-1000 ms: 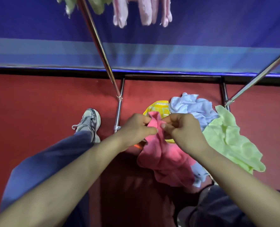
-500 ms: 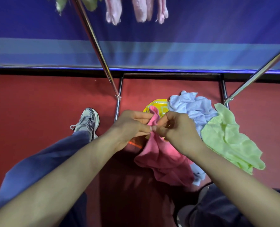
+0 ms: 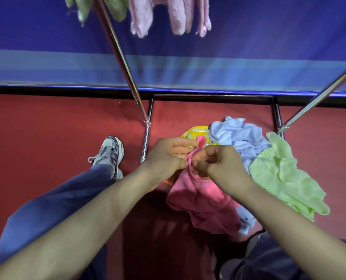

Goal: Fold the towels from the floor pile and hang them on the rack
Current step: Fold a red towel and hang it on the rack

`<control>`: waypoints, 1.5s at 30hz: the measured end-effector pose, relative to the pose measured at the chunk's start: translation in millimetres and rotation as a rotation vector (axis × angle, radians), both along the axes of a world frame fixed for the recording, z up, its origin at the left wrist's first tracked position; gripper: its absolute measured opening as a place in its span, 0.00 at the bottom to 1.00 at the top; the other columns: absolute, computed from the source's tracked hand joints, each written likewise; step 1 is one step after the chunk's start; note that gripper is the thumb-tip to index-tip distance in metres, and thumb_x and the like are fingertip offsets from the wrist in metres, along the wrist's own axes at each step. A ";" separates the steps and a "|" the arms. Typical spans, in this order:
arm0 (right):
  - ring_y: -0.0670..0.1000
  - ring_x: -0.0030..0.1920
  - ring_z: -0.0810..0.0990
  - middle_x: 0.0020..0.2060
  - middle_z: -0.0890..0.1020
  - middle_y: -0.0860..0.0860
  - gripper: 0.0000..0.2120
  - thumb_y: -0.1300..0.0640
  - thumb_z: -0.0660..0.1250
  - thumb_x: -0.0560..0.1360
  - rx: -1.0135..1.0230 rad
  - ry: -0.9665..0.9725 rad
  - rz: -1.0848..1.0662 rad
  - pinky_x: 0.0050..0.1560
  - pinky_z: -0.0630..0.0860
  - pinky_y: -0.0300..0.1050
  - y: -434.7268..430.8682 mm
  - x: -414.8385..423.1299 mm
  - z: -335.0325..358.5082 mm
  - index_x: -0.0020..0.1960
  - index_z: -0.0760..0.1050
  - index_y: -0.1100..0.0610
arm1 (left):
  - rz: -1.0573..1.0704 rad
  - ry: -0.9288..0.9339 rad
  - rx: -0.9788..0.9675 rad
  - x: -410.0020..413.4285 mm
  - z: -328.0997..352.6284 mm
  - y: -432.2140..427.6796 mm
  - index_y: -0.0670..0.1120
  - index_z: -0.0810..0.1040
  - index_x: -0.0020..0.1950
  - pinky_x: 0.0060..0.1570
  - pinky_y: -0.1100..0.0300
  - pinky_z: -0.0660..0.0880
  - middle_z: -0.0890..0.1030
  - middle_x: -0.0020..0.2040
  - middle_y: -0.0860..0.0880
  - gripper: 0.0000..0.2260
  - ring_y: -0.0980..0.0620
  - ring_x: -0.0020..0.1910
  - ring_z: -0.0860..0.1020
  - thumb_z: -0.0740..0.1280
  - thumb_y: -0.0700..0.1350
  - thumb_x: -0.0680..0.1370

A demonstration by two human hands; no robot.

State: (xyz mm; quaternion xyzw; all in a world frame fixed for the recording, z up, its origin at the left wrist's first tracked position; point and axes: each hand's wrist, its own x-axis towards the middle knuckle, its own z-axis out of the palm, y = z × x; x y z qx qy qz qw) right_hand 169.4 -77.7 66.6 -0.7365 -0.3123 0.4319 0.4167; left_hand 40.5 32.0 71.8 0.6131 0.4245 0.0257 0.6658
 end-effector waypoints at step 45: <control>0.48 0.32 0.79 0.27 0.79 0.46 0.09 0.51 0.74 0.72 -0.012 -0.534 0.119 0.40 0.68 0.40 -1.4 2.1 13.1 0.37 0.76 0.50 | -0.150 -0.094 0.519 6.9 18.1 -15.4 0.49 0.77 0.60 0.47 0.54 0.81 0.77 0.53 0.47 0.23 0.52 0.47 0.83 0.67 0.32 0.68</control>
